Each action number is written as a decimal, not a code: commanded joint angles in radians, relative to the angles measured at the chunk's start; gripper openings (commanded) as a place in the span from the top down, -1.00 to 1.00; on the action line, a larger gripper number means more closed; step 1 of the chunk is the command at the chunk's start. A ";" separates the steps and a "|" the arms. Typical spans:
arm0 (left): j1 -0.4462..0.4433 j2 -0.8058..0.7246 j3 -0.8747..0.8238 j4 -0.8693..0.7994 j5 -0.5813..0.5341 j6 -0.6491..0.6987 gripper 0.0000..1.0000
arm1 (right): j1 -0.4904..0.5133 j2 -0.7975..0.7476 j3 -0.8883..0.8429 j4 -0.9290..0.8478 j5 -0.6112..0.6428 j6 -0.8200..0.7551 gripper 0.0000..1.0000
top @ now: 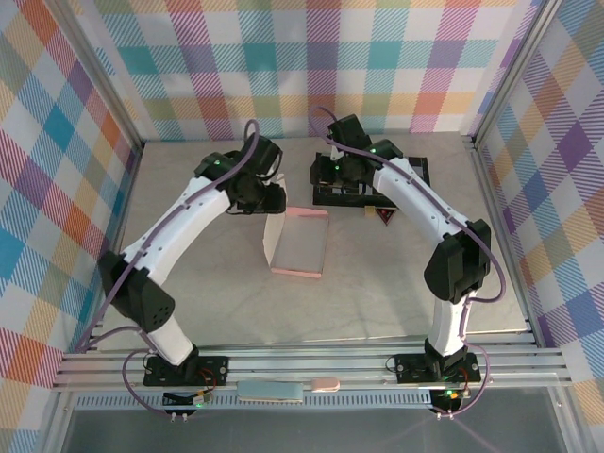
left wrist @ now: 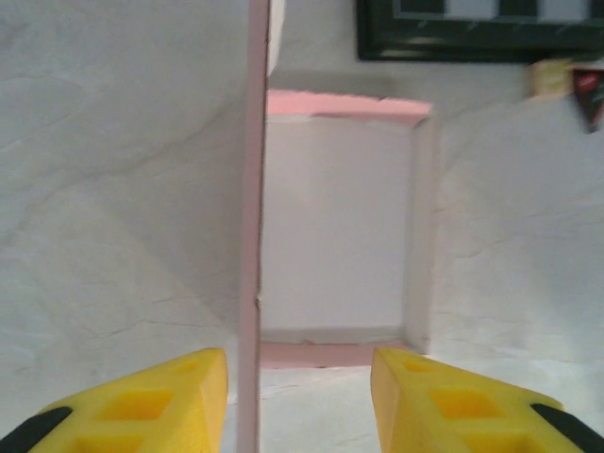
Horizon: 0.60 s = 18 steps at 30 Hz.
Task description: Fold the paper box
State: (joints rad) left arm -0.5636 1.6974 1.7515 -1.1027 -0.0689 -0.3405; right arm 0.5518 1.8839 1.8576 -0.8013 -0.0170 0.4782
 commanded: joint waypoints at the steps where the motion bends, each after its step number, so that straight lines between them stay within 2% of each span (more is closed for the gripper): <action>1: -0.006 0.047 0.043 -0.062 -0.099 0.083 0.18 | -0.011 -0.047 -0.044 -0.001 -0.015 -0.008 0.12; 4: -0.017 0.090 0.060 -0.061 -0.132 0.114 0.29 | -0.021 -0.085 -0.090 0.007 -0.015 -0.004 0.12; 11: -0.051 0.122 0.087 -0.028 -0.134 0.246 1.00 | -0.092 -0.174 -0.221 0.010 -0.022 0.052 0.16; 18: -0.100 0.107 0.098 0.021 -0.021 0.566 1.00 | -0.212 -0.290 -0.354 0.061 -0.084 0.015 0.14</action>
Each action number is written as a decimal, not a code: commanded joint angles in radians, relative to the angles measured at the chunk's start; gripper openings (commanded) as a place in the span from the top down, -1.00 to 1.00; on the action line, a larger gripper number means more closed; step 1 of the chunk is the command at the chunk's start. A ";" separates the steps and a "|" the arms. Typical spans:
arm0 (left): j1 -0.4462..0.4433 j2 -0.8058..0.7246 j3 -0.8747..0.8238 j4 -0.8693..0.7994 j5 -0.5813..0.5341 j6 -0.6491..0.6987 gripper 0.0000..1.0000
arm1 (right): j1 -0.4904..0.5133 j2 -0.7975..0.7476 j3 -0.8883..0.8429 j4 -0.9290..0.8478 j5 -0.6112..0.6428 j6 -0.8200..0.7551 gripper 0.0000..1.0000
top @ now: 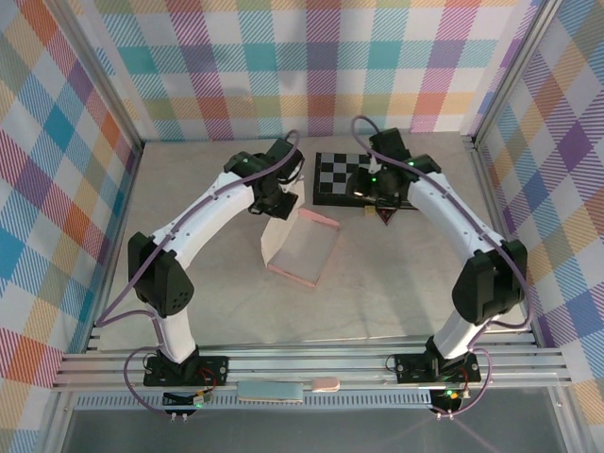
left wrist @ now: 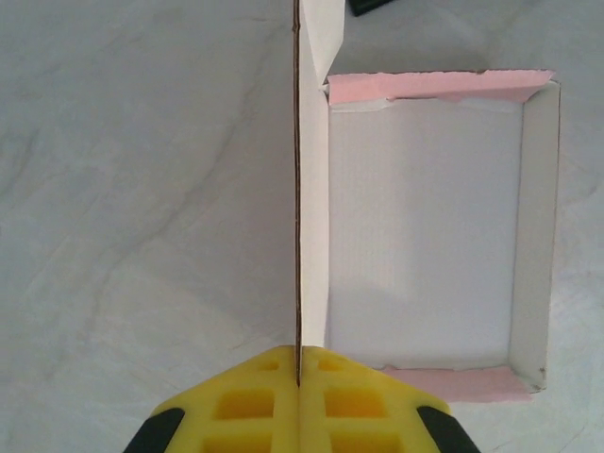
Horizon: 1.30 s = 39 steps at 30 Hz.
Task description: Fold the paper box
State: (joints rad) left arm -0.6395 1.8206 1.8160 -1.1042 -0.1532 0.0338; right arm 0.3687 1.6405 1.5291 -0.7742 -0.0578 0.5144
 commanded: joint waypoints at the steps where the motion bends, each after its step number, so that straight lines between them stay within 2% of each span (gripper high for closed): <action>1: -0.031 -0.016 0.037 0.034 0.084 0.252 1.00 | -0.041 -0.060 -0.040 0.042 -0.058 -0.039 0.14; 4: -0.043 0.016 0.081 0.038 0.106 0.367 1.00 | -0.050 -0.106 -0.086 0.074 -0.089 -0.118 0.12; 8: -0.043 0.052 0.110 0.034 0.153 0.542 1.00 | -0.050 -0.193 -0.228 0.177 -0.131 -0.209 0.08; 13: -0.042 0.107 0.114 0.031 0.202 0.695 1.00 | -0.050 -0.327 -0.454 0.362 -0.158 -0.303 0.00; 16: -0.040 0.140 0.114 0.074 0.209 0.731 1.00 | -0.050 -0.368 -0.542 0.418 -0.135 -0.383 -0.09; 18: -0.038 0.156 0.126 0.103 0.193 0.727 0.76 | -0.050 -0.373 -0.576 0.438 -0.140 -0.443 -0.14; 22: -0.041 0.135 0.127 0.211 0.196 0.649 0.35 | -0.056 -0.352 -0.578 0.433 -0.176 -0.531 -0.25; 25: -0.056 0.090 0.087 0.301 0.181 0.598 0.13 | -0.060 -0.298 -0.531 0.392 -0.222 -0.581 -0.26; 29: -0.064 0.010 0.034 0.388 0.119 0.472 0.06 | -0.067 -0.213 -0.456 0.336 -0.218 -0.605 -0.26; 33: -0.064 -0.094 -0.032 0.382 -0.005 0.252 -0.02 | -0.073 -0.134 -0.385 0.298 -0.244 -0.655 -0.25; 36: -0.057 -0.192 -0.122 0.292 -0.014 0.099 -0.02 | -0.073 -0.078 -0.337 0.275 -0.266 -0.674 -0.24; 39: -0.035 -0.314 -0.280 0.238 0.050 -0.018 -0.02 | -0.073 -0.041 -0.302 0.260 -0.303 -0.697 -0.23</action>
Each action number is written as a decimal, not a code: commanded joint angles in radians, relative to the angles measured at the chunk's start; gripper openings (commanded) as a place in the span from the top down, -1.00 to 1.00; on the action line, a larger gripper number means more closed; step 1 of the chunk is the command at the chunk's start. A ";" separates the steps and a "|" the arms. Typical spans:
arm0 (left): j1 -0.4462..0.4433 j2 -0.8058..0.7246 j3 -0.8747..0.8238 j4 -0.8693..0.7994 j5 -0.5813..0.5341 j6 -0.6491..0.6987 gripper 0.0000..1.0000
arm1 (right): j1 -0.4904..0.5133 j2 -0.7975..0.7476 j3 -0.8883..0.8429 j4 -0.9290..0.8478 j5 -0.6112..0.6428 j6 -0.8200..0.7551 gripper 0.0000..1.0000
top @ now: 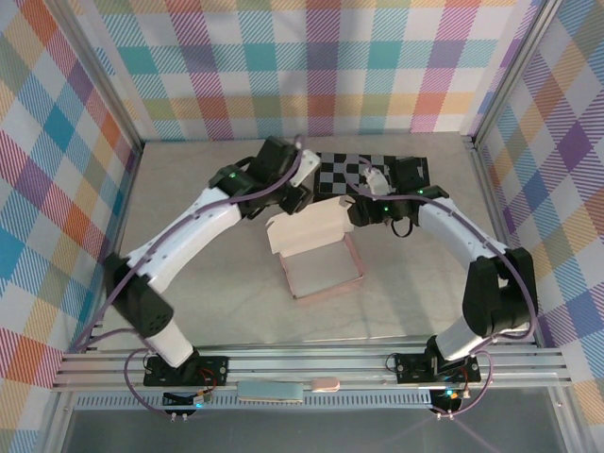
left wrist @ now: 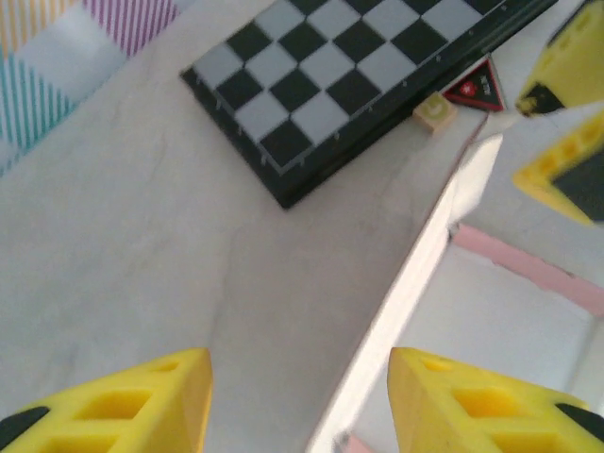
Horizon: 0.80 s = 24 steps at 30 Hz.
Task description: Fold the paper box
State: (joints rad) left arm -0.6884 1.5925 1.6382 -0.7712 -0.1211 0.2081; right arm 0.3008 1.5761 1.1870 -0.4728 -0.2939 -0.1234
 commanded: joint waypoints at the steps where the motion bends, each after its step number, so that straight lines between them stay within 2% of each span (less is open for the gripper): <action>1: 0.026 -0.128 -0.156 -0.098 0.052 -0.222 -0.02 | -0.006 0.034 0.050 -0.048 -0.085 -0.071 -0.21; 5: 0.090 -0.232 -0.333 -0.071 0.127 -0.291 -0.03 | -0.006 0.074 0.079 -0.066 -0.123 -0.087 -0.15; 8: 0.131 -0.224 -0.393 -0.025 0.180 -0.304 -0.02 | -0.005 0.097 0.091 -0.070 -0.122 -0.090 -0.11; 12: 0.136 -0.148 -0.398 0.009 0.199 -0.297 -0.01 | -0.002 0.123 0.115 -0.084 -0.141 -0.092 -0.04; 17: 0.136 -0.092 -0.406 0.052 0.162 -0.303 0.04 | 0.006 0.149 0.142 -0.100 -0.128 -0.093 0.03; 24: 0.136 -0.042 -0.389 0.054 0.144 -0.313 0.34 | 0.016 0.166 0.154 -0.108 -0.115 -0.086 0.17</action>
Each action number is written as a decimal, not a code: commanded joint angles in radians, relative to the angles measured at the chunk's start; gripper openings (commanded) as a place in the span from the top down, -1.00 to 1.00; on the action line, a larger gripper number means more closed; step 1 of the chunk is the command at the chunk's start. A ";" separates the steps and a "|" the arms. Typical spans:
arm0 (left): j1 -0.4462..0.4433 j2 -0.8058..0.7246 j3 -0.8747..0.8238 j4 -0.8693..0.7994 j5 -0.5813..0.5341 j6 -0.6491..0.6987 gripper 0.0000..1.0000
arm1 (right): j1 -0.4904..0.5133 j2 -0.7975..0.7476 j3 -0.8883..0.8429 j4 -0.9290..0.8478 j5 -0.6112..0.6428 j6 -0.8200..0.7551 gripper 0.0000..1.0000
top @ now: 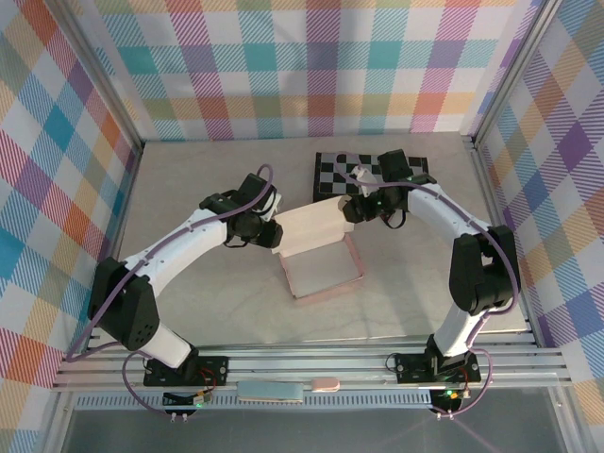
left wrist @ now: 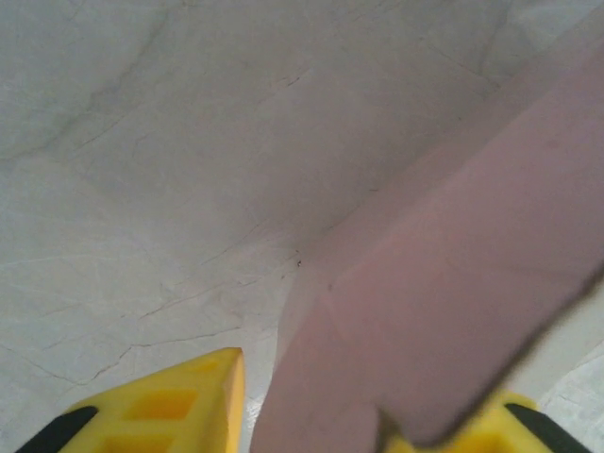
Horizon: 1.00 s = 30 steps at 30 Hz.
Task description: Fold the paper box
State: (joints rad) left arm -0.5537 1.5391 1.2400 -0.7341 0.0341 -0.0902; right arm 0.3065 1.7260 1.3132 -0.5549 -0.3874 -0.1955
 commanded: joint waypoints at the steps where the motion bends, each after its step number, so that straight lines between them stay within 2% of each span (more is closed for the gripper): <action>1: 0.002 0.013 0.006 0.024 -0.020 -0.017 0.38 | 0.012 0.015 0.027 -0.026 -0.019 -0.012 0.20; 10: 0.001 0.048 0.013 0.062 -0.023 -0.050 0.74 | 0.034 0.016 0.024 -0.023 0.045 0.012 0.51; 20: -0.005 0.093 0.064 0.085 -0.057 -0.142 0.90 | 0.082 -0.009 0.009 0.018 0.163 0.128 0.98; 25: -0.015 0.133 0.121 0.070 -0.082 -0.171 0.95 | 0.137 -0.017 0.015 0.045 0.260 0.211 1.00; 30: -0.017 0.166 0.176 0.056 -0.133 -0.223 1.00 | 0.180 -0.019 0.024 0.087 0.381 0.375 1.00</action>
State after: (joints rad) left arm -0.5606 1.6901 1.3598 -0.6895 -0.0772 -0.2665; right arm 0.4492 1.7309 1.3132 -0.5064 -0.0650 0.0486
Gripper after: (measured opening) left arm 0.051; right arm 0.042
